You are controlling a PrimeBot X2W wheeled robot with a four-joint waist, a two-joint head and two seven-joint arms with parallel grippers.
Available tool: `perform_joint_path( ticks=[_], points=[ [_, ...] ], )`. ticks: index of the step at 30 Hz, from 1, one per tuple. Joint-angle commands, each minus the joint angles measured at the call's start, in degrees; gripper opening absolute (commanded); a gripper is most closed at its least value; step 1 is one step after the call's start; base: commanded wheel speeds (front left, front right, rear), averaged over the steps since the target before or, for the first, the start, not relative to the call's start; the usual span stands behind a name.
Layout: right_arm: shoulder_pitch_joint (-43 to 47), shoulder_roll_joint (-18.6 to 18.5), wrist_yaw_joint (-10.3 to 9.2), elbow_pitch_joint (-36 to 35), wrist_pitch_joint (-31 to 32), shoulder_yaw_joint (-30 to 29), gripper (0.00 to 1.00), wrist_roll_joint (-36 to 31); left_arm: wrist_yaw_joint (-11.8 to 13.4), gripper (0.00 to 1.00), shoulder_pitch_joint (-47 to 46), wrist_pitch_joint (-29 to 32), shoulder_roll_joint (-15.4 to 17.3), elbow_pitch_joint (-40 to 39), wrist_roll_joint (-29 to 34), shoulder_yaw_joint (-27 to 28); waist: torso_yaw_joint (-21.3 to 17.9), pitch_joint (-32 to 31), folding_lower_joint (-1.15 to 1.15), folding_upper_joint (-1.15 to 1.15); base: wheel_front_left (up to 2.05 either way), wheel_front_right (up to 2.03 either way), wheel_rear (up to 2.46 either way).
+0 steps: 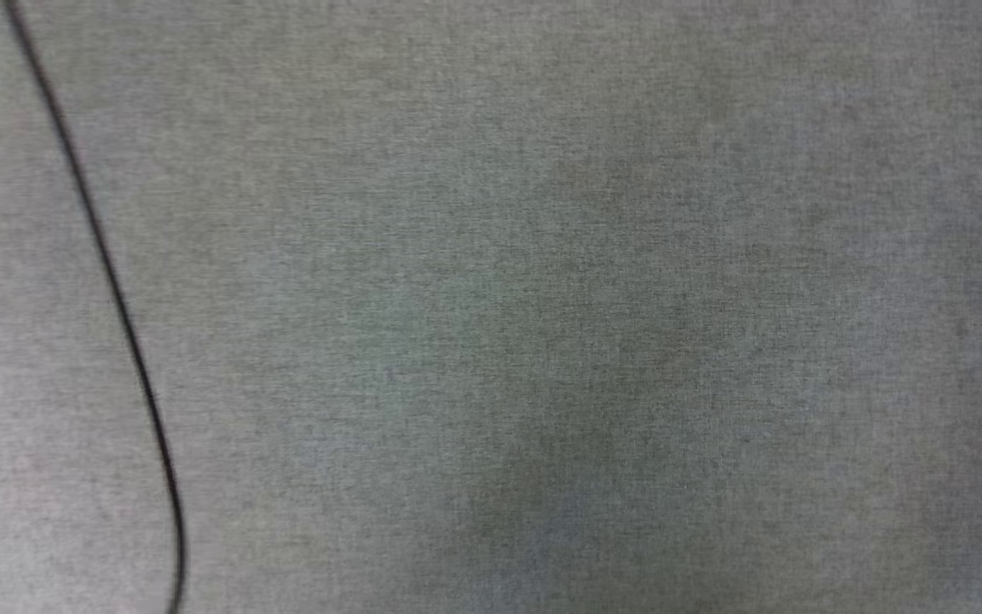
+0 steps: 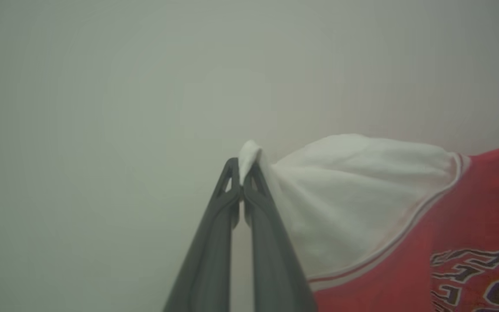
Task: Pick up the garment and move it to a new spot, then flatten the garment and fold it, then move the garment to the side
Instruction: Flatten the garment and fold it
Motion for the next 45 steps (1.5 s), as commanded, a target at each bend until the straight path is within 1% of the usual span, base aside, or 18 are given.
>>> perform_joint_path(
  ticks=[1,4,9,10,11,13,19,22,25,27,32,37,41,45],
  points=[
    [2.3,0.4,-0.10,0.7,-1.3,0.6,0.00,0.4,0.3,0.00,4.6,-0.3,-1.0,-1.8,-0.1,1.0,0.6,-0.9,-0.01,0.00,0.00,0.00,0.00],
    [6.4,0.6,-0.10,1.8,-3.1,2.4,0.00,1.3,0.2,0.00,13.4,-0.3,-3.3,-6.5,0.3,3.1,1.4,-2.7,-0.01,0.00,0.00,0.00,0.00],
    [15.2,1.5,-0.09,1.8,-4.7,5.8,0.00,4.8,-0.5,0.00,29.5,-0.3,-7.0,-13.9,1.1,5.1,2.3,-7.6,-0.01,0.00,0.00,0.00,0.00],
    [17.1,1.3,-0.10,1.4,-4.9,6.4,0.00,5.8,-0.6,0.00,32.9,-0.3,-7.6,-15.4,1.6,4.9,2.5,-8.7,-0.01,0.00,0.00,0.00,0.00],
    [17.1,1.3,-0.10,1.4,-4.9,6.4,0.00,5.8,-0.6,0.00,32.9,-0.3,-7.6,-15.4,1.6,4.9,2.5,-8.7,-0.01,0.00,0.00,0.00,0.00],
    [21.3,1.1,-0.10,0.6,-4.8,7.8,0.00,8.2,-0.8,0.00,39.2,-0.3,-8.4,-17.9,2.2,4.7,2.6,-11.1,-0.01,0.00,0.00,0.00,0.00],
    [35.0,-1.0,-0.09,-2.9,-2.9,13.1,0.00,15.8,-1.0,0.00,58.3,-0.2,-8.7,-21.8,3.6,2.9,2.4,-17.9,-0.01,0.00,0.00,0.00,0.00],
    [41.5,-2.6,-0.09,-4.7,-1.5,14.6,0.00,19.6,-0.6,0.00,66.0,-0.3,-8.6,-21.8,3.4,2.0,2.6,-20.8,-0.01,0.00,0.00,0.00,0.00],
    [47.3,-4.4,-0.09,-5.8,0.5,15.4,0.00,23.1,0.0,0.00,72.5,-0.1,-7.7,-22.0,3.6,1.1,2.9,-23.1,-0.01,0.00,0.00,0.00,0.00],
    [50.6,-5.2,-0.08,-6.4,1.5,15.8,0.00,25.1,0.7,0.00,75.7,0.3,-6.7,-22.3,4.7,0.2,3.1,-24.5,-0.01,0.00,0.00,0.00,0.00],
    [58.2,-7.0,-0.08,-7.2,3.9,15.1,0.00,29.1,1.8,0.00,82.0,1.5,-5.7,-23.1,4.9,-1.2,3.3,-27.7,-0.01,0.00,0.00,0.00,0.00],
    [64.7,-8.3,-0.09,-7.9,6.8,14.8,0.00,32.4,2.0,0.00,87.1,3.1,-5.1,-25.7,4.3,-2.3,3.2,-30.5,-0.01,0.00,0.00,0.00,0.00],
    [69.5,-8.8,-0.09,-9.0,9.1,13.2,0.00,35.8,2.4,0.00,91.2,4.6,-4.7,-28.4,3.7,-3.3,2.8,-32.9,-0.01,0.00,0.00,0.00,0.00],
    [74.5,-9.8,-0.09,-11.0,12.2,12.7,0.00,38.1,2.1,0.00,95.1,6.5,-4.9,-31.7,2.9,-5.1,2.6,-35.2,-0.01,0.00,0.00,0.00,0.00]
  ],
)
